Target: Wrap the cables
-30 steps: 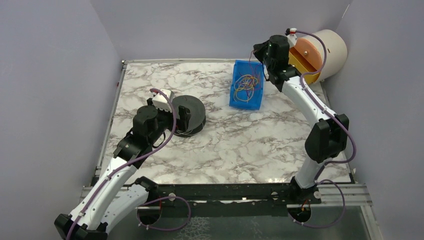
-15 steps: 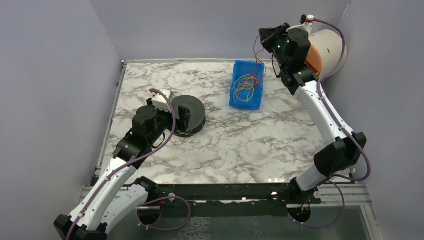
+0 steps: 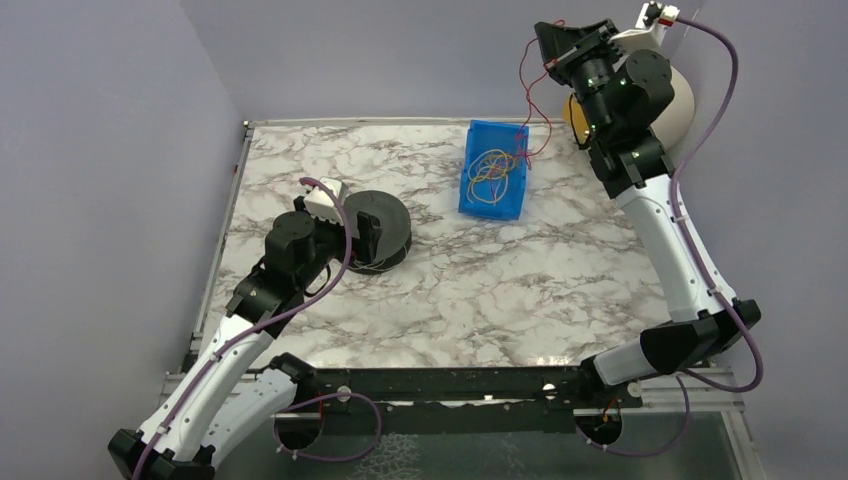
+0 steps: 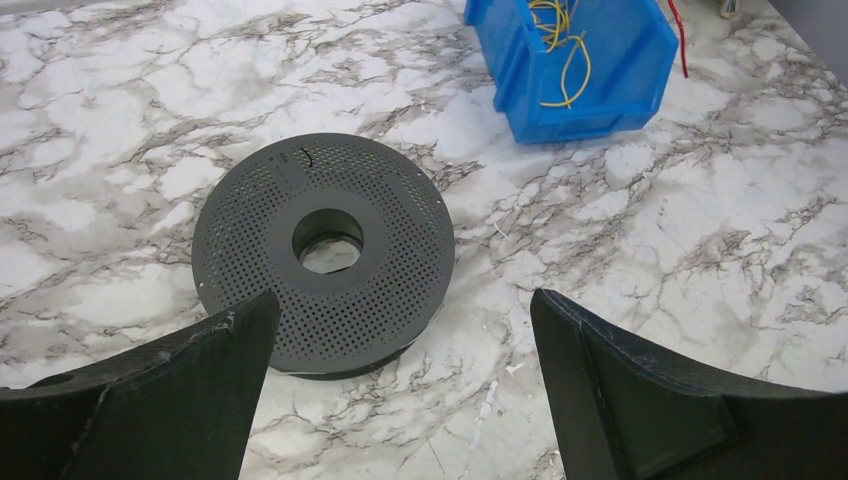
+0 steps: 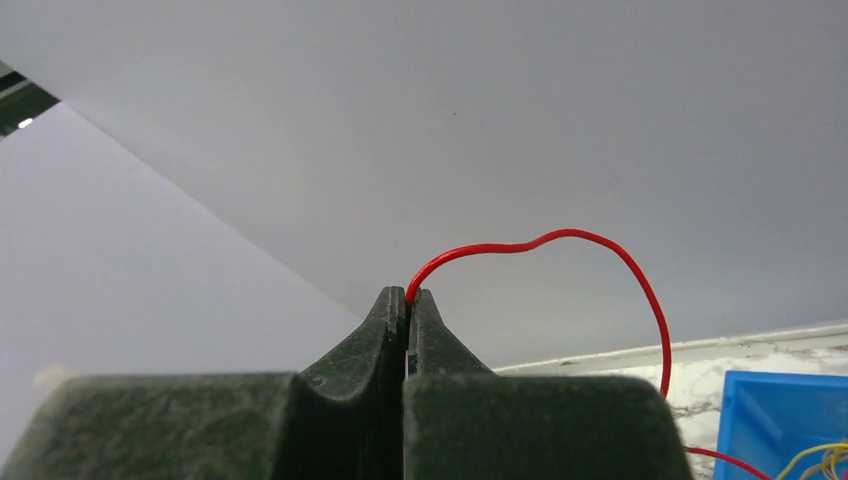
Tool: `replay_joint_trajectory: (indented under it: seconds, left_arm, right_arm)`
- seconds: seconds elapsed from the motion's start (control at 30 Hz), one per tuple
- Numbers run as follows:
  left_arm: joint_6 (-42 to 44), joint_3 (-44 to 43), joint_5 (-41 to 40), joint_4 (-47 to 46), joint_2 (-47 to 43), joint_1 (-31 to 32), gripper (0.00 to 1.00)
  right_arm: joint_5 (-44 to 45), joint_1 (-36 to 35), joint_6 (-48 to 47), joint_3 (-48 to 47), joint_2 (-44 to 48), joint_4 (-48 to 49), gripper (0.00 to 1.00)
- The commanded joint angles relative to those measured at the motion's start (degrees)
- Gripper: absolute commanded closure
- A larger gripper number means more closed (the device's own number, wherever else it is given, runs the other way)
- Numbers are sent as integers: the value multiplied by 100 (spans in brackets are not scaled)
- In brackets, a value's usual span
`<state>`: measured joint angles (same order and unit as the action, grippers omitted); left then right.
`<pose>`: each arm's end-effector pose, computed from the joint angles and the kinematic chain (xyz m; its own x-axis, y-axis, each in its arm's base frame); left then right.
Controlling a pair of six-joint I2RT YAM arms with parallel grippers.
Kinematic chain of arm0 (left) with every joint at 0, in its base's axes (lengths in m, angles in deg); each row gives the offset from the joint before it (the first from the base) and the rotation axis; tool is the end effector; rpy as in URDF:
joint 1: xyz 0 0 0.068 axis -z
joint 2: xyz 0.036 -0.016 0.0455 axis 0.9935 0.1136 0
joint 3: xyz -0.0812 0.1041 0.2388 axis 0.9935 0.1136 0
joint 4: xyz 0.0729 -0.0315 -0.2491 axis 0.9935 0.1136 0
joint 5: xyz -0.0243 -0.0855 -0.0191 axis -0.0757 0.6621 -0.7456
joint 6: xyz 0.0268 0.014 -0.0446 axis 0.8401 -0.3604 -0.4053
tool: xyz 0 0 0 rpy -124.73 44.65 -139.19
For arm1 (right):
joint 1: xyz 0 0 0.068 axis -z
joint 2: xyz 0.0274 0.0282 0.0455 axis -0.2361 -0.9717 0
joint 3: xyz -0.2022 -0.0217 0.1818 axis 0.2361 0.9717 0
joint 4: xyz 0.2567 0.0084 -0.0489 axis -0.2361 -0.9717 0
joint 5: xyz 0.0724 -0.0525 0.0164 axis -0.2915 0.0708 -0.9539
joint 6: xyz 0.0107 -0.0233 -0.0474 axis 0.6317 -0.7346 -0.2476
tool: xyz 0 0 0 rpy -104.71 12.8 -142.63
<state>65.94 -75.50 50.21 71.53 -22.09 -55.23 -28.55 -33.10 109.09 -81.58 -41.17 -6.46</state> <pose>0.1531 -0.0805 0.3349 -0.3056 -0.0166 -0.9520 0.3948 0.9077 -0.1426 0.3036 0.1032 0.5306 0.0365 0.7240 -0.6889 -0.3572 0.6533 0.6676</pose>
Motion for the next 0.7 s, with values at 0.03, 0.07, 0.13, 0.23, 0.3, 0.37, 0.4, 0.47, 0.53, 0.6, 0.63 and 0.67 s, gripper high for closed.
replay_joint_trajectory:
  seconds: [0.03, 0.07, 0.13, 0.23, 0.3, 0.37, 0.4, 0.47, 0.53, 0.6, 0.63, 0.67]
  left_arm:
    - [-7, -71, 193, -69, -28, 33, 1]
    - [-6, -71, 227, -82, -33, 32, 1]
    - [-18, -59, 361, -148, -57, 32, 1]
    - [-66, -57, 567, -263, -60, 32, 1]
    - [-139, -86, 760, -341, -47, 32, 1]
    - [-272, -84, 1099, -492, -41, 38, 1]
    - [-357, -74, 1272, -596, -34, 32, 1]
    - [-571, -90, 1572, -766, 29, 31, 1]
    - [-749, -169, 1974, -893, 170, 31, 1]
    - [-952, -227, 2486, -1063, 332, 34, 1]
    - [-1039, -217, 2701, -1210, 407, 36, 1]
    - [-1117, -192, 2881, -1401, 482, 51, 1]
  right_arm:
    - [-574, -25, 42, -74, 383, 206, 99]
    - [-655, -25, 65, -35, 438, 206, 99]
    - [-784, -24, 78, 29, 563, 167, 99]
    - [-979, -24, 130, 222, 793, 114, 99]
    - [-1186, -24, 178, 396, 954, 137, 99]
    - [-1344, -25, 204, 485, 1076, 51, 99]
    - [-1413, -25, 216, 535, 1138, 5, 99]
    - [-1548, -24, 259, 676, 1320, -43, 99]
    - [-1730, -24, 305, 868, 1482, -44, 99]
    - [-1886, -22, 391, 1059, 1641, -85, 99]
    - [-1952, -24, 428, 1152, 1734, -92, 99]
    - [-2002, -25, 475, 1268, 1824, -88, 99]
